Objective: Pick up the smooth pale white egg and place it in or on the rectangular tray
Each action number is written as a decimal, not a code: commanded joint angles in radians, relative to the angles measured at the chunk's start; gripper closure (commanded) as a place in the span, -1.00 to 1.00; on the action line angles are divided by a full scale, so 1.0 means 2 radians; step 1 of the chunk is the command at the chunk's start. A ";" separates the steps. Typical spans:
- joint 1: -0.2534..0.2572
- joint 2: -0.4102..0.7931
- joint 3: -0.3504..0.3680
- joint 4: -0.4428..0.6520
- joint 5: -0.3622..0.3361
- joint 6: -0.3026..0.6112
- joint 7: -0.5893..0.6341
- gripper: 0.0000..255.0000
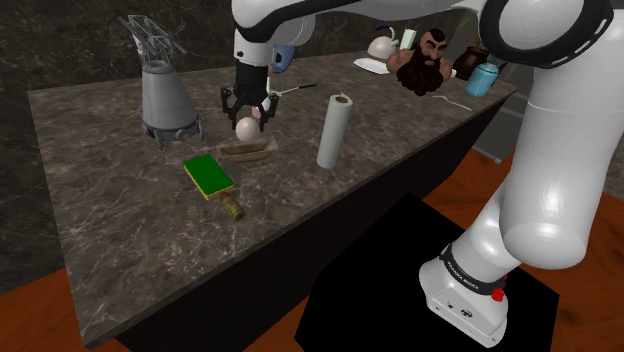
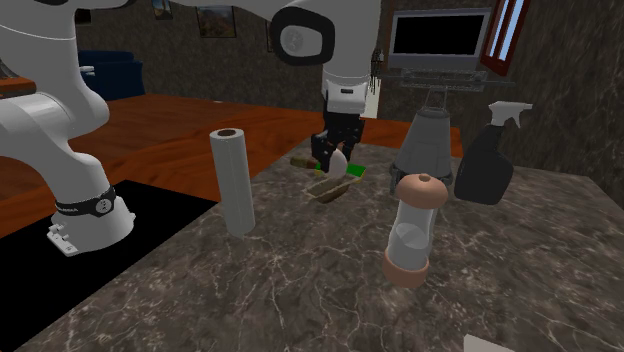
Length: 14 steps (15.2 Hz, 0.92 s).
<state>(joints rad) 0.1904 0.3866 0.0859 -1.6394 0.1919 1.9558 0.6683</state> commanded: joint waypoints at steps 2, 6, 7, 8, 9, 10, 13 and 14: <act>0.000 0.002 0.000 -0.006 0.000 0.009 -0.001 1.00; 0.000 0.002 0.000 -0.006 0.000 0.009 -0.001 1.00; 0.000 0.002 0.000 -0.006 0.000 0.009 -0.001 1.00; 0.000 0.002 0.000 -0.006 0.000 0.009 -0.001 1.00; 0.000 0.002 0.000 -0.006 0.000 0.009 -0.001 -1.00; 0.000 0.002 0.000 -0.006 0.000 0.009 -0.001 -1.00; 0.000 0.002 0.000 -0.006 0.000 0.009 -0.001 -1.00; 0.000 0.002 0.000 -0.006 0.000 0.009 -0.001 -1.00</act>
<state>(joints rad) 0.1911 0.3913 0.0861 -1.6517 0.1927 1.9735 0.6657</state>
